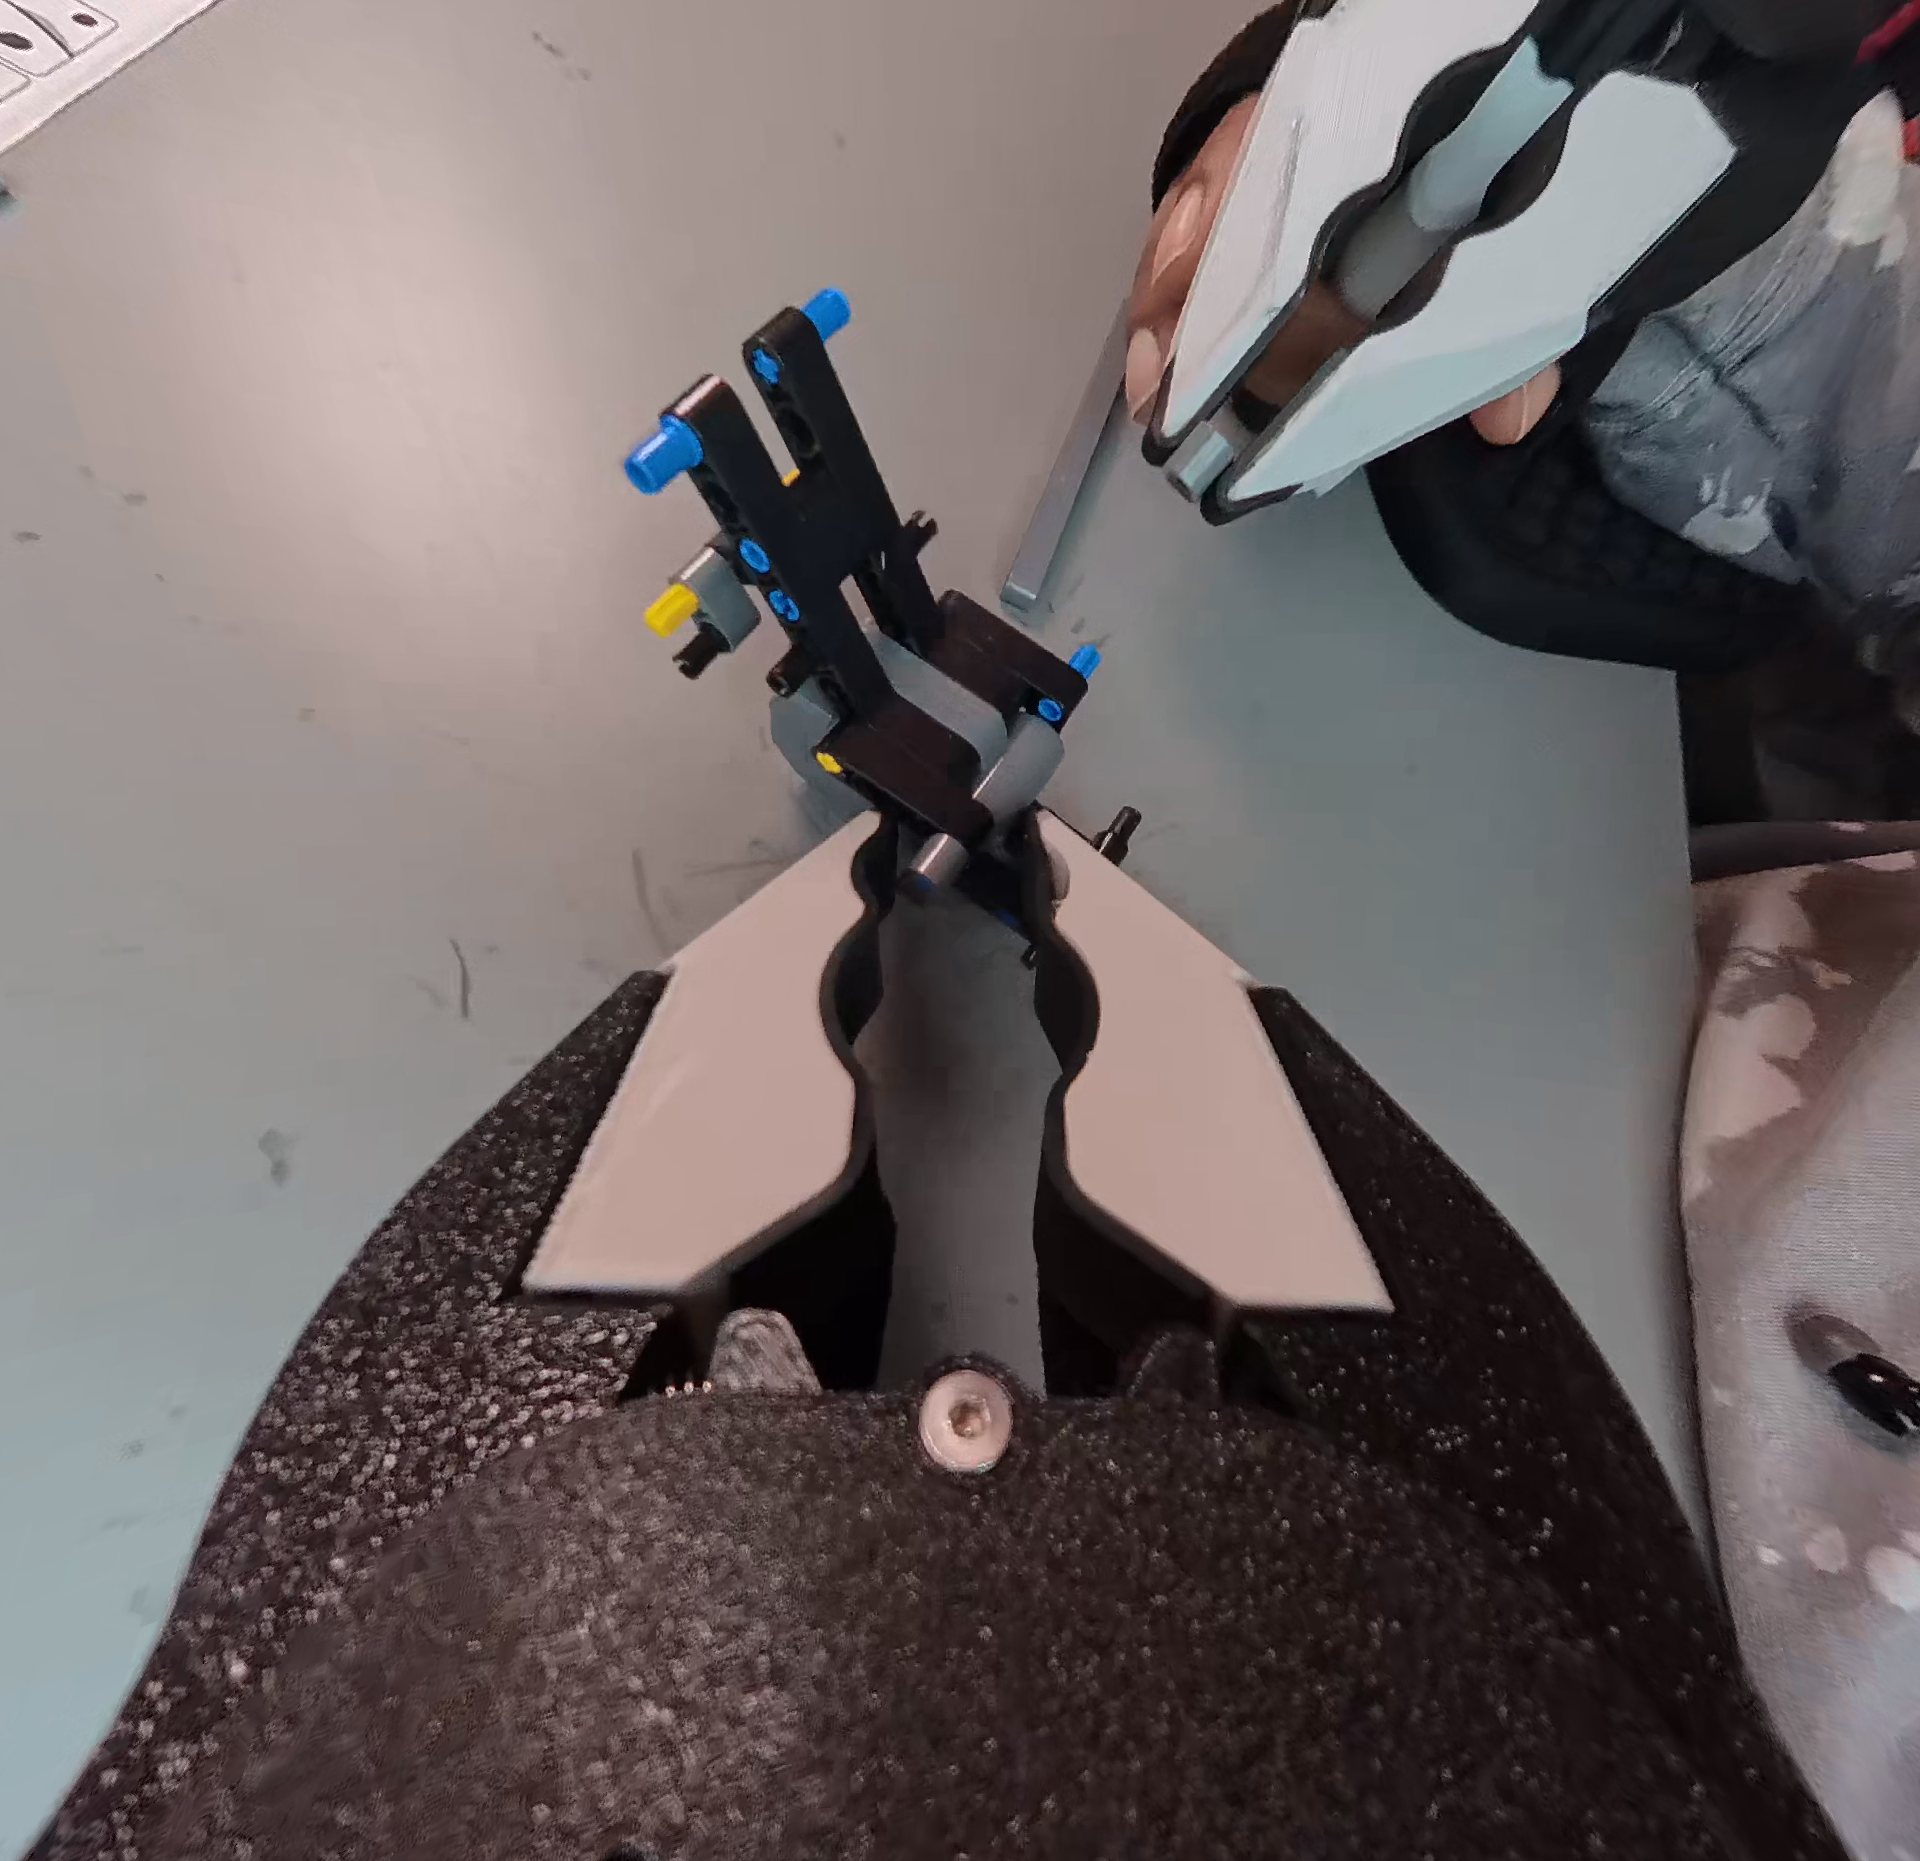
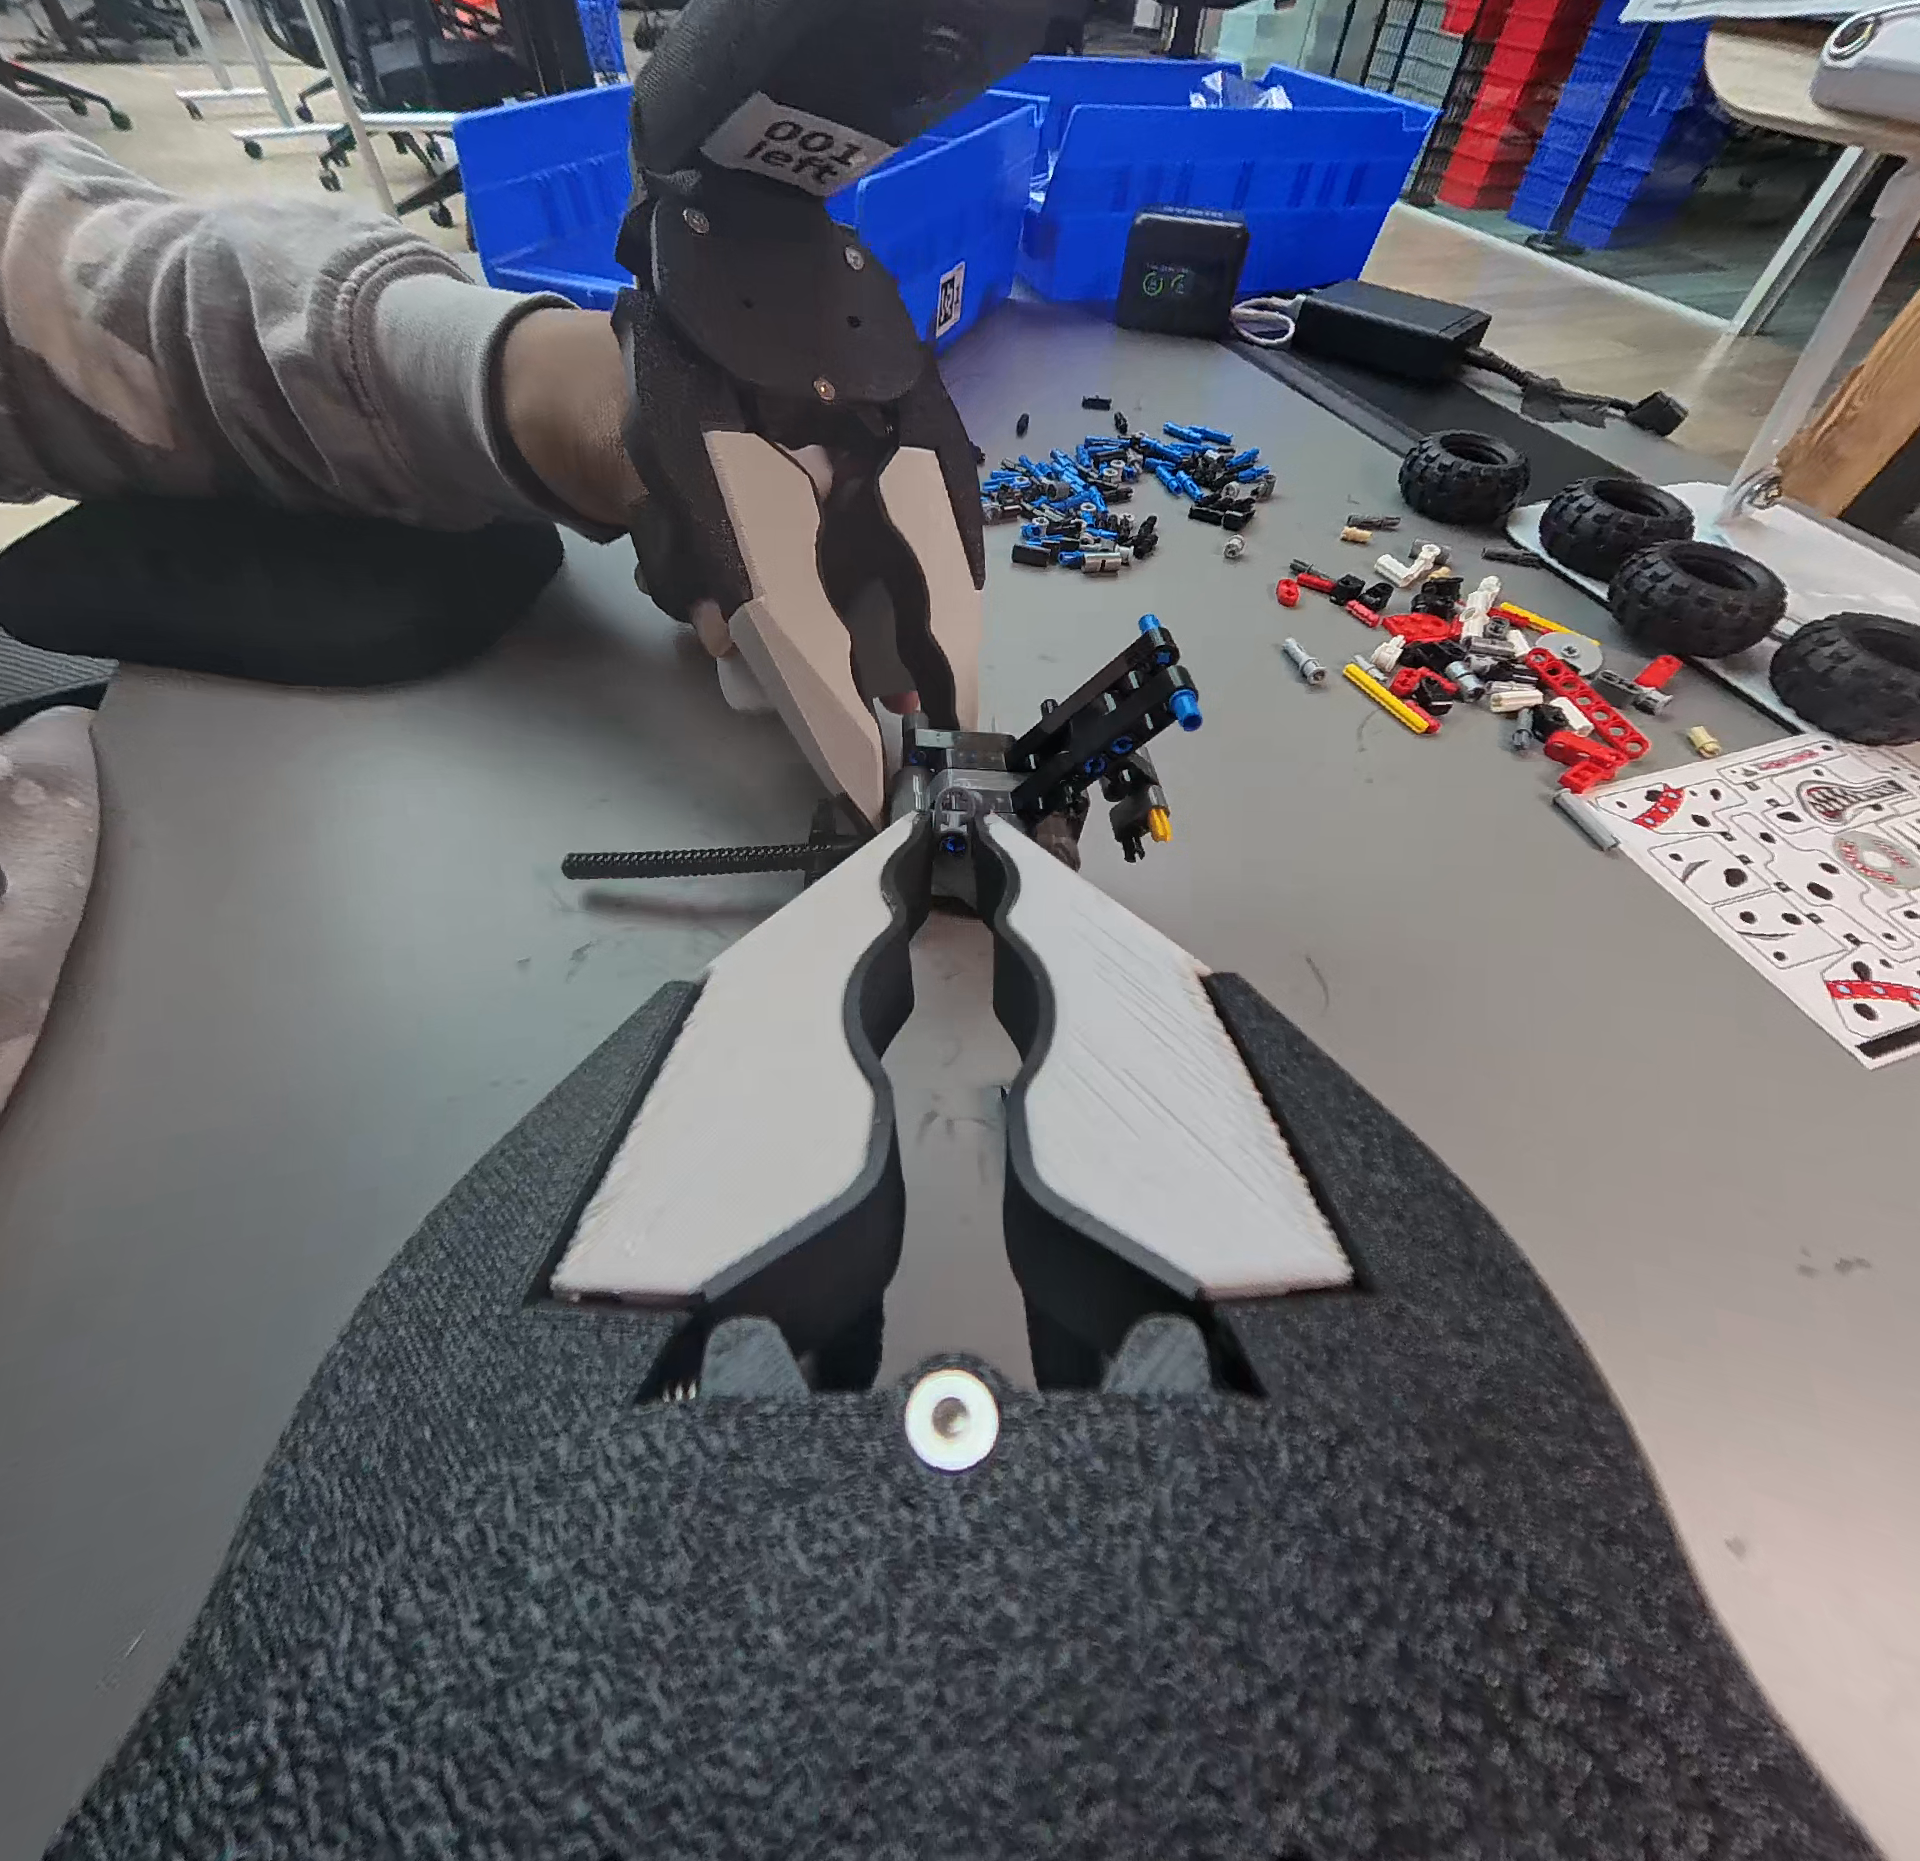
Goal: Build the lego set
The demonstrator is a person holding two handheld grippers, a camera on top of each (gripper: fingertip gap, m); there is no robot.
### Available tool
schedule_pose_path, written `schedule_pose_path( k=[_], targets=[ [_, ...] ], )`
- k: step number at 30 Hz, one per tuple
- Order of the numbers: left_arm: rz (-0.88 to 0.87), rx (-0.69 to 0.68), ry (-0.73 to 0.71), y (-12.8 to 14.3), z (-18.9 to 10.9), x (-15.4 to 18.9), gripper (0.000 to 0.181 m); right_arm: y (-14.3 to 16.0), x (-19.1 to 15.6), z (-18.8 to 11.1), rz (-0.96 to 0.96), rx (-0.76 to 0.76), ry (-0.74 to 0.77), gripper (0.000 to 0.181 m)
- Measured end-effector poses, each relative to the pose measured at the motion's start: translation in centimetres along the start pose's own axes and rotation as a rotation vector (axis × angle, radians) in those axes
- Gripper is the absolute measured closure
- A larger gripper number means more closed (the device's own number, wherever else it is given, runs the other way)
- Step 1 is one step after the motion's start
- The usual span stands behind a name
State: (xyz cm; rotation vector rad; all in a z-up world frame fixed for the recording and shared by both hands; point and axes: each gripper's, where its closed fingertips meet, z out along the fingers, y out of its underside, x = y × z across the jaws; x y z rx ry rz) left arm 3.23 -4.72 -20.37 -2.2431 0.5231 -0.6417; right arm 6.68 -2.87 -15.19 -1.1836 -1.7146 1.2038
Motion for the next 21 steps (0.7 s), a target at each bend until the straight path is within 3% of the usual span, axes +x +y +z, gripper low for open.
schedule_pose_path(
  k=[1, 8, 12, 21],
  targets=[
    [-0.021, 0.024, 0.019, -0.2, -0.2, 0.2, 0.159, -0.1, -0.1, -0.1, 0.001, 0.011, -0.005, 0.174],
    [-0.028, 0.246, 0.037, -3.4, -2.8, 2.3, 0.160, -2.6, -1.2, -1.0, 0.076, 0.164, -0.079, 0.174],
    [-0.005, 0.301, -0.021, -4.3, -3.7, 2.9, 0.160, -4.6, -1.5, -1.4, 0.153, 0.280, -0.118, 0.174],
    [-0.009, 0.343, -0.054, -5.2, -4.3, 3.6, 0.164, -5.4, -1.4, -1.1, 0.294, 0.360, -0.175, 0.174]
  ],
)
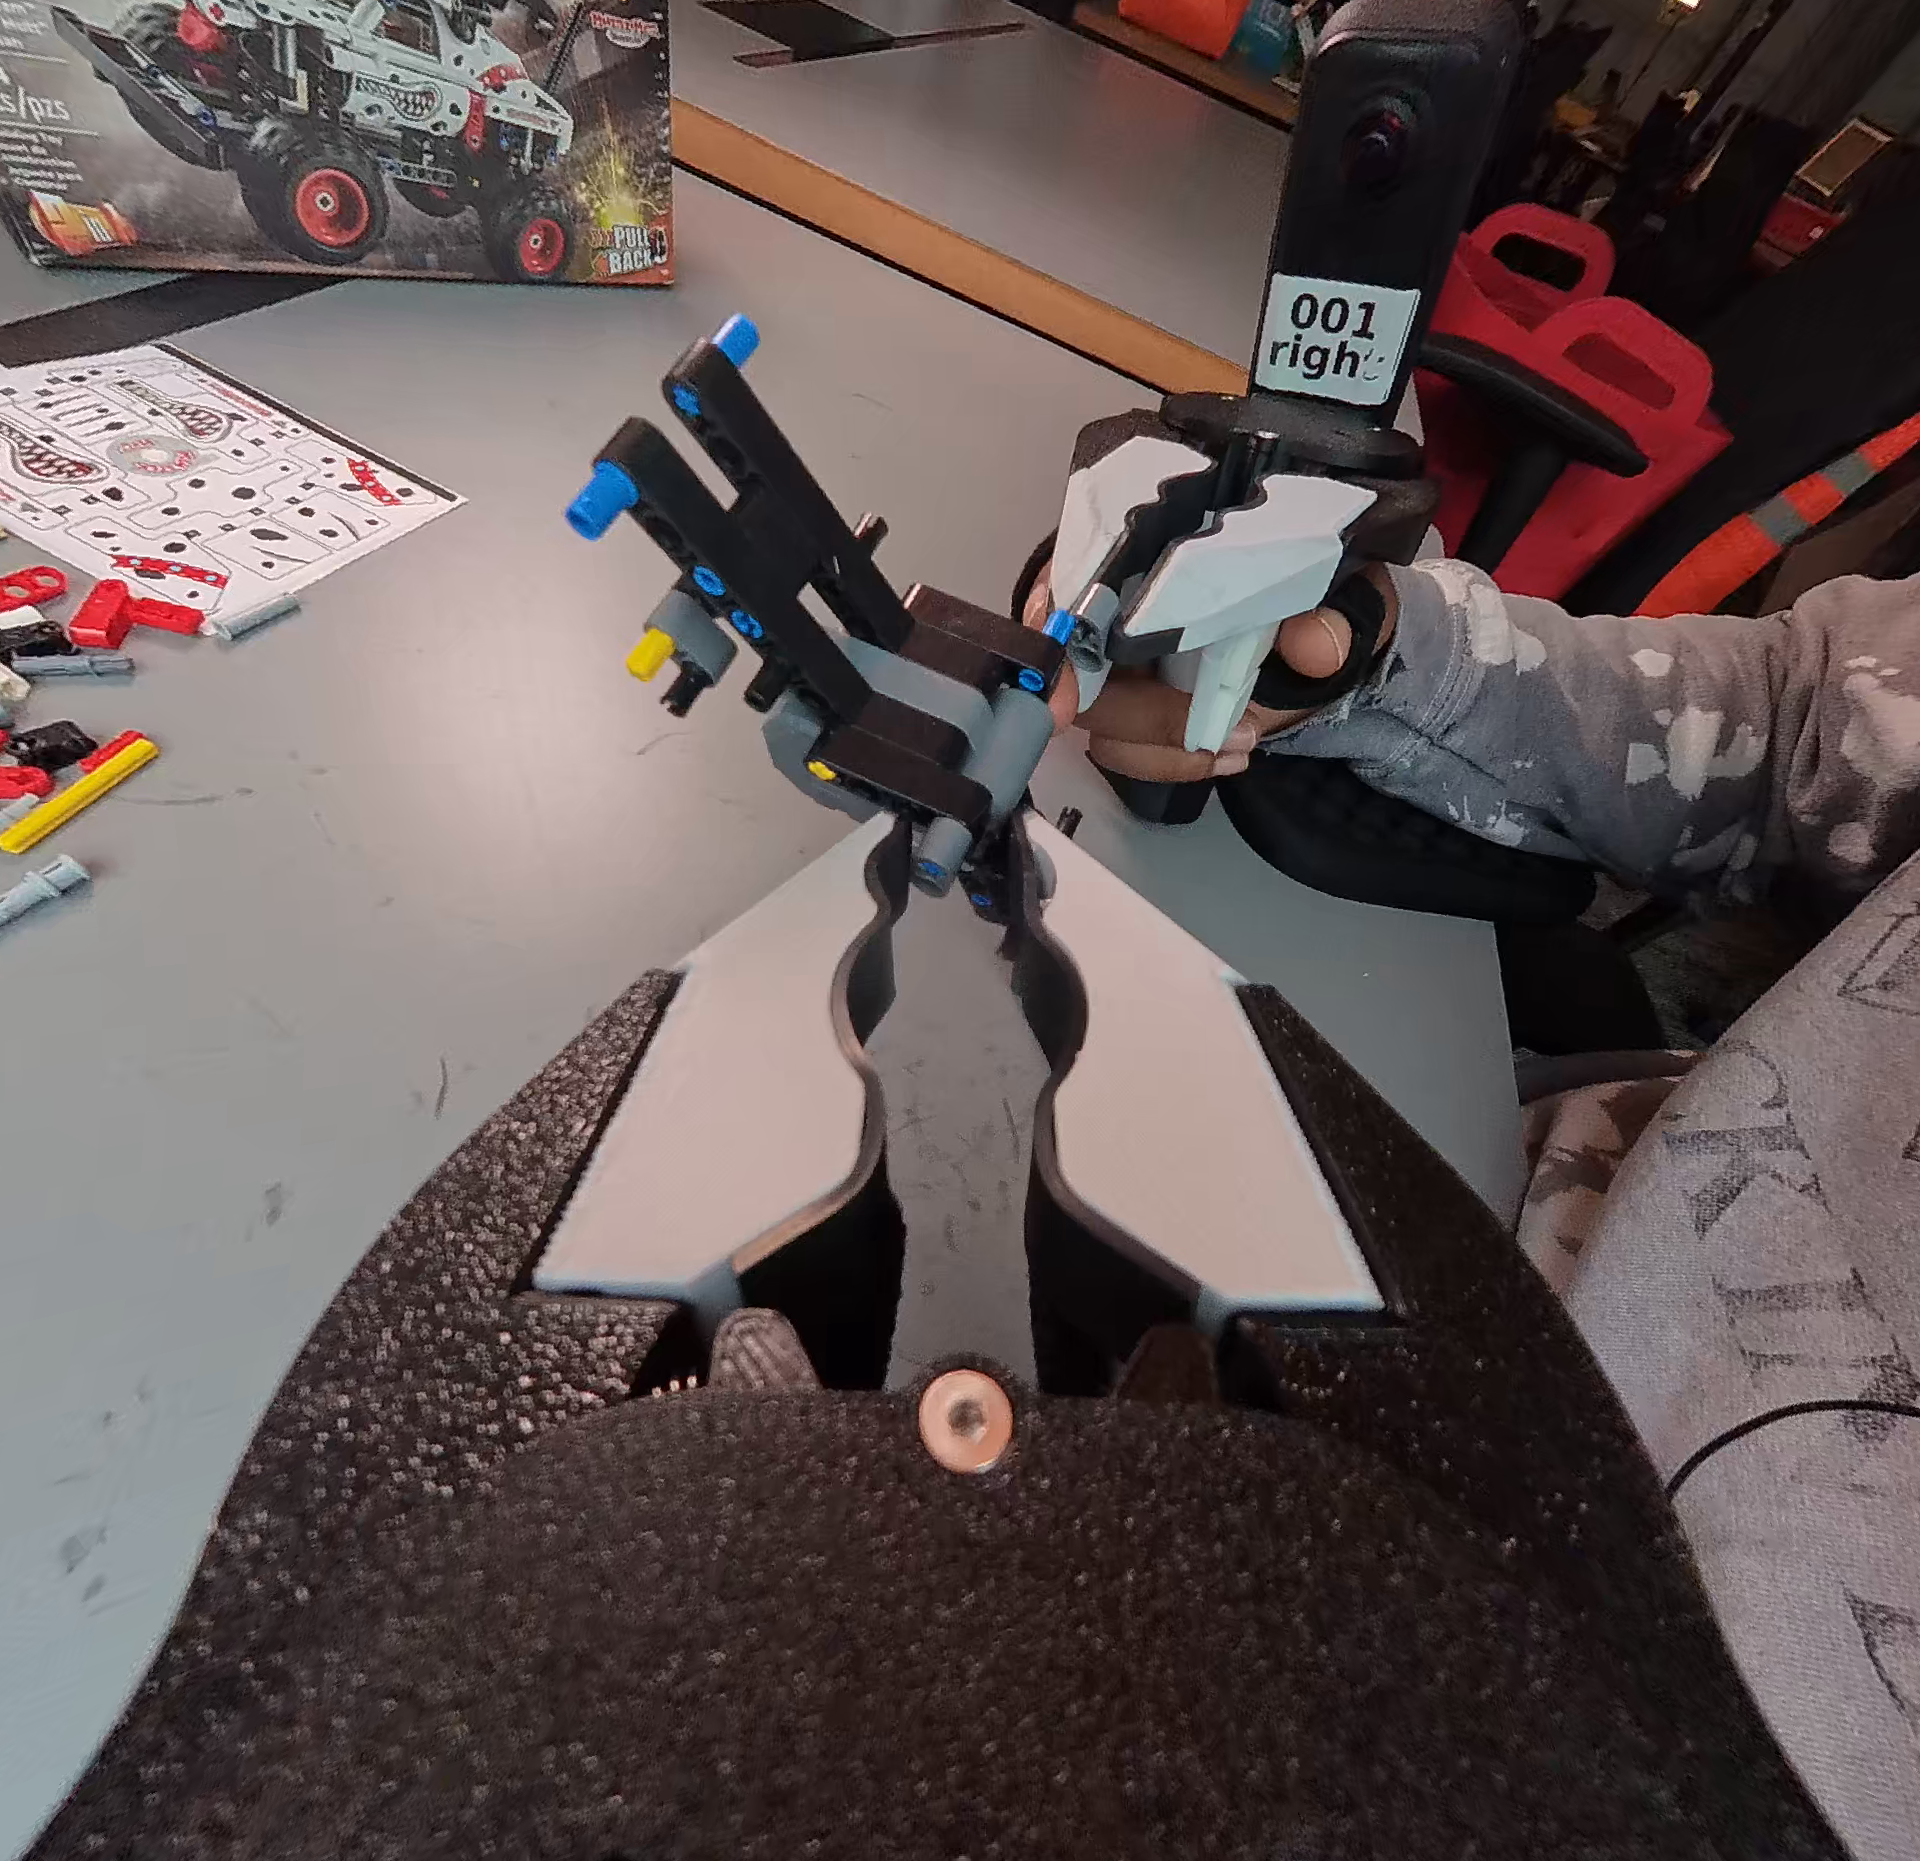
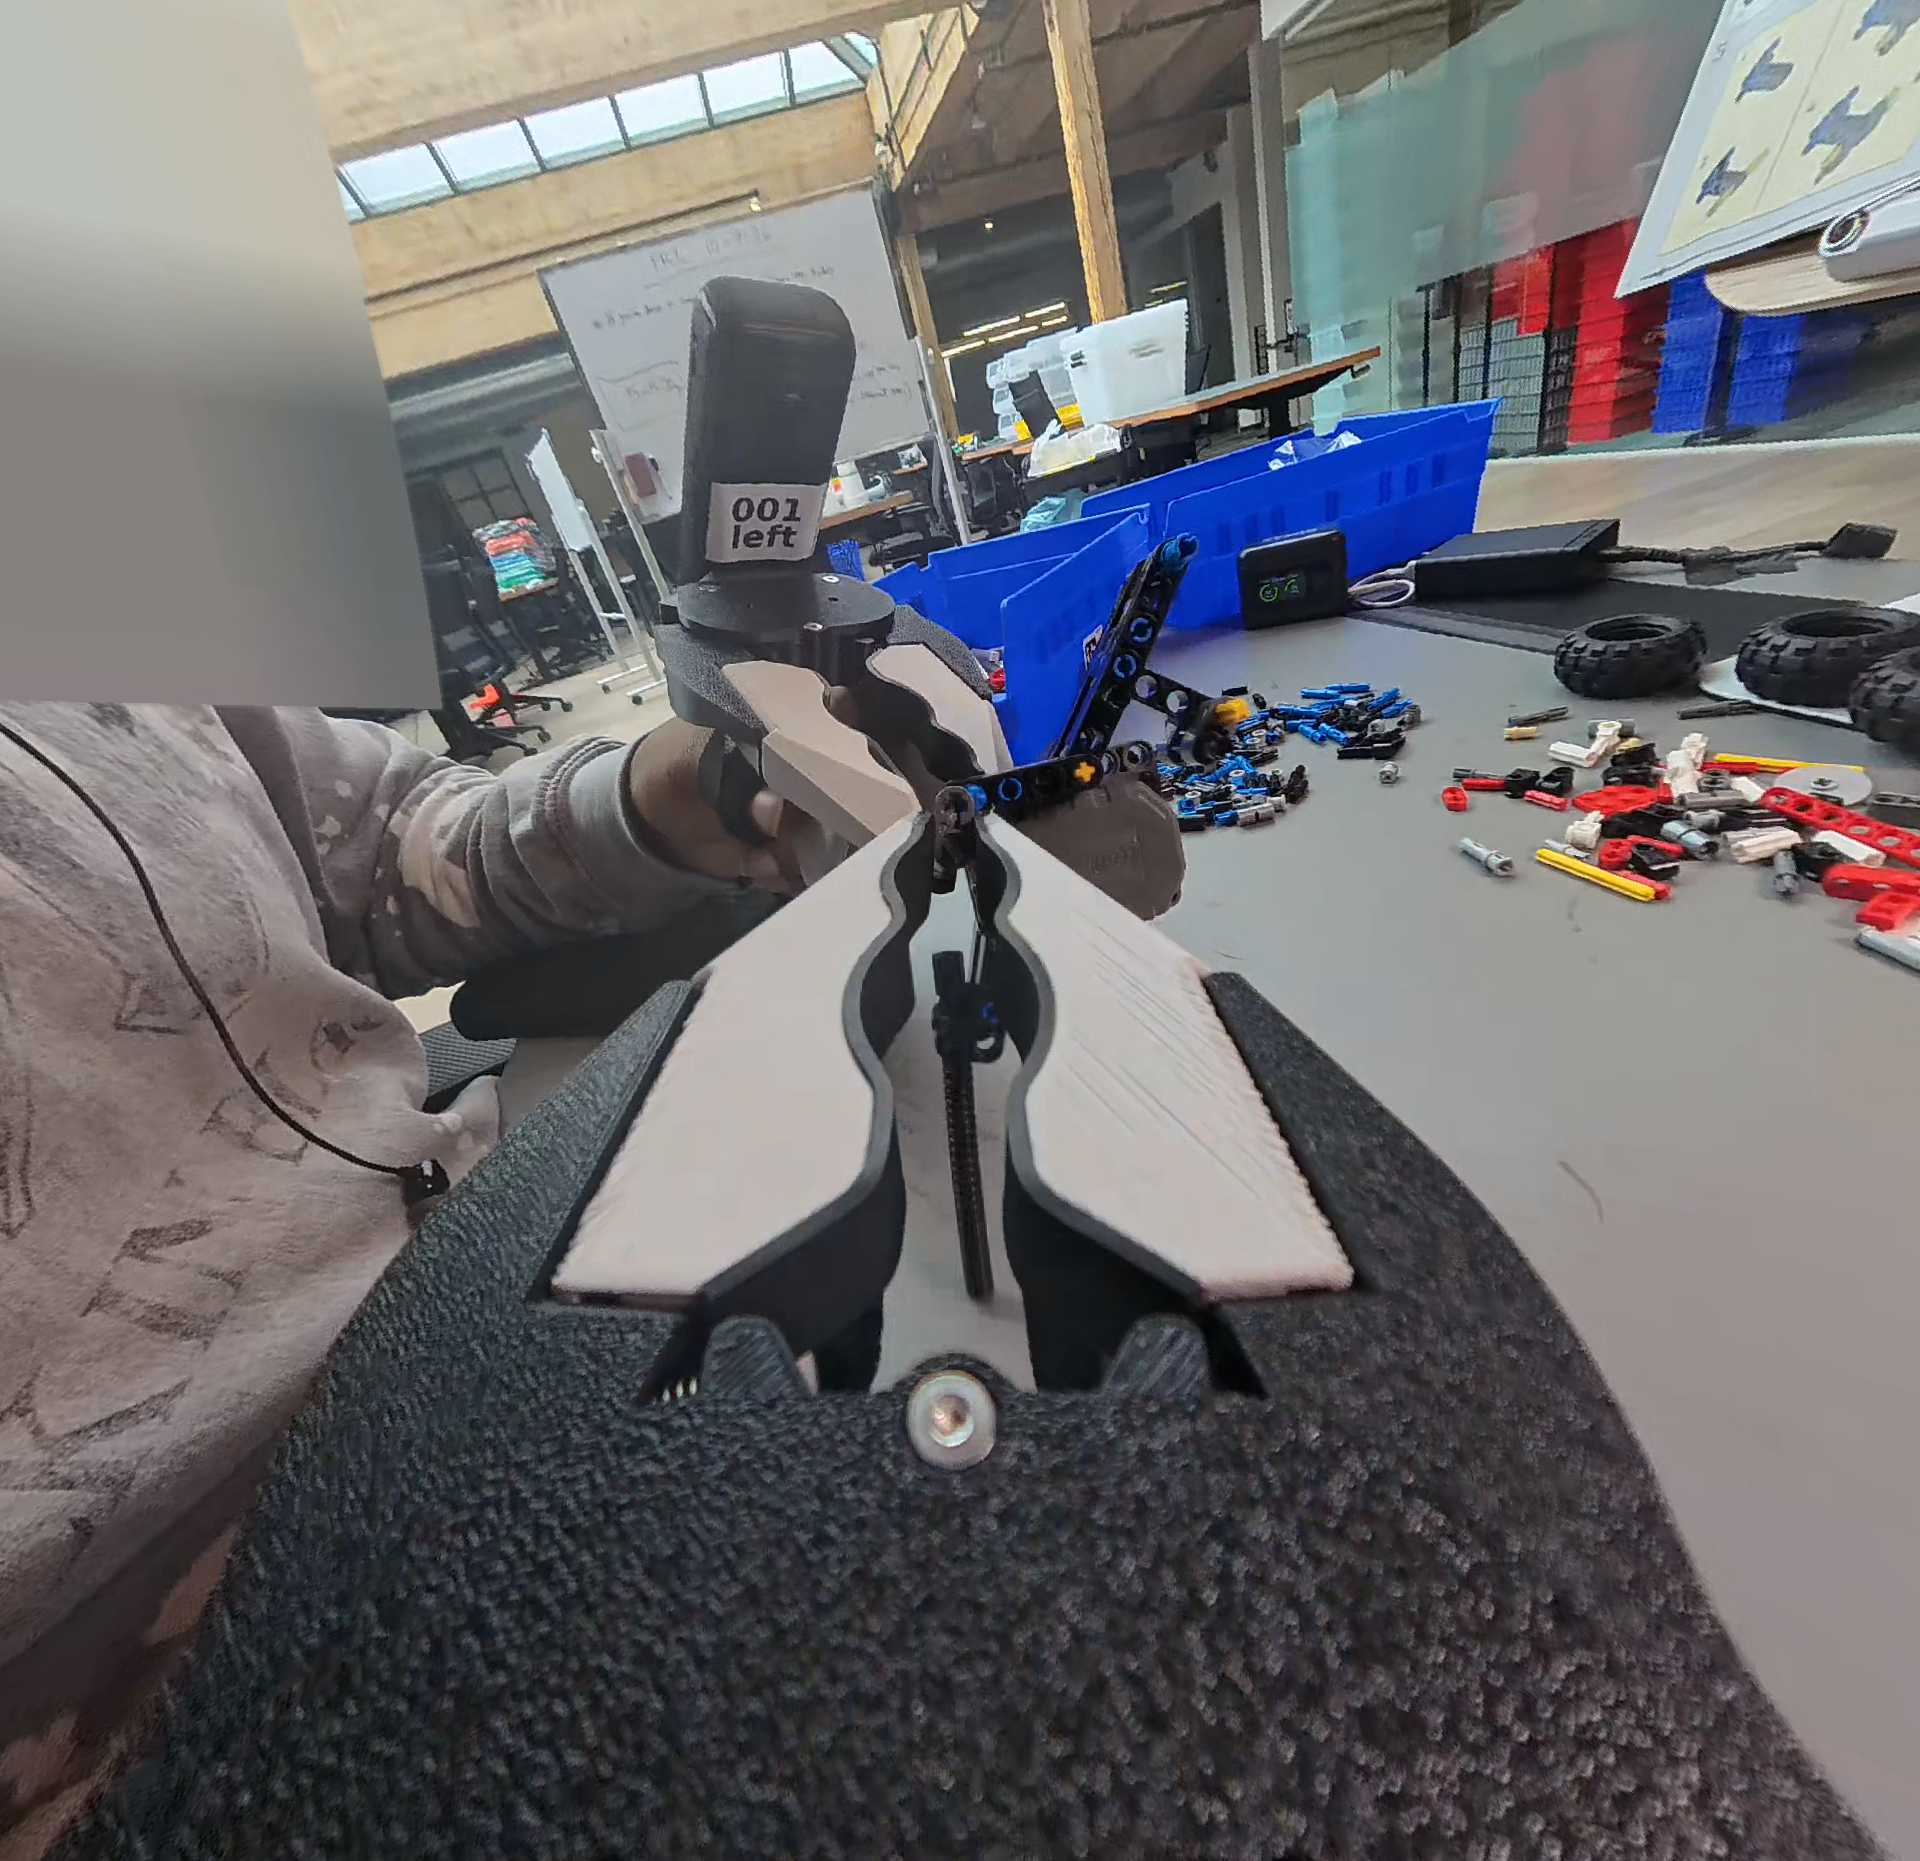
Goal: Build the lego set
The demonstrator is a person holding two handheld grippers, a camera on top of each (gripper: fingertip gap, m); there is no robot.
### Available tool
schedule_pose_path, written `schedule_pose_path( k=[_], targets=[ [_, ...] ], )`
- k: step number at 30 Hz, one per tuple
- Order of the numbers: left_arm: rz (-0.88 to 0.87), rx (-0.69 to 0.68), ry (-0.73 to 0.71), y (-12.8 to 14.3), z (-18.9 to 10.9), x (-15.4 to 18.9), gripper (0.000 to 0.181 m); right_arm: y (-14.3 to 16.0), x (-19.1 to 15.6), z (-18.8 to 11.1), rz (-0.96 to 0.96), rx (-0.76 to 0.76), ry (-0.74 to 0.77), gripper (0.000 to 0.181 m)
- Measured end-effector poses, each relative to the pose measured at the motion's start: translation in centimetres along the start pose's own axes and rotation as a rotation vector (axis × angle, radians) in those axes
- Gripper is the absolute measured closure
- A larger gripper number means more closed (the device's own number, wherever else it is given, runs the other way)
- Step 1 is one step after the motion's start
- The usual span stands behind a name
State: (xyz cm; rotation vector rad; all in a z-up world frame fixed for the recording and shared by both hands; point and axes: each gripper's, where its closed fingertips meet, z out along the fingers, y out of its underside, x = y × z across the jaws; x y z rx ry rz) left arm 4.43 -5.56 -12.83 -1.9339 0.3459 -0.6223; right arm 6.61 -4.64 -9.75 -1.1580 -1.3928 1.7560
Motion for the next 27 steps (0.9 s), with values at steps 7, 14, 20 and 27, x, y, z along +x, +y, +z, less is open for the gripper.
schedule_pose_path(
  k=[7, 14, 20, 27],
  targets=[
    [-0.033, 0.008, 0.034, 0.1, -0.1, 0.3, 0.166, -0.3, 0.4, 0.0, 0.117, 0.046, -0.031, 0.175],
    [-0.015, -0.015, 0.020, 0.1, -0.3, 0.5, 0.175, 0.1, 0.5, 0.4, 0.229, 0.041, -0.088, 0.175],
    [-0.058, -0.024, 0.076, 0.4, -0.7, 0.8, 0.175, -0.2, 1.2, 0.1, 0.321, 0.067, -0.113, 0.175],
    [-0.097, -0.064, 0.137, 0.9, -0.9, 1.6, 0.175, 0.2, 0.2, 0.3, 0.325, 0.030, -0.182, 0.175]
  ],
)
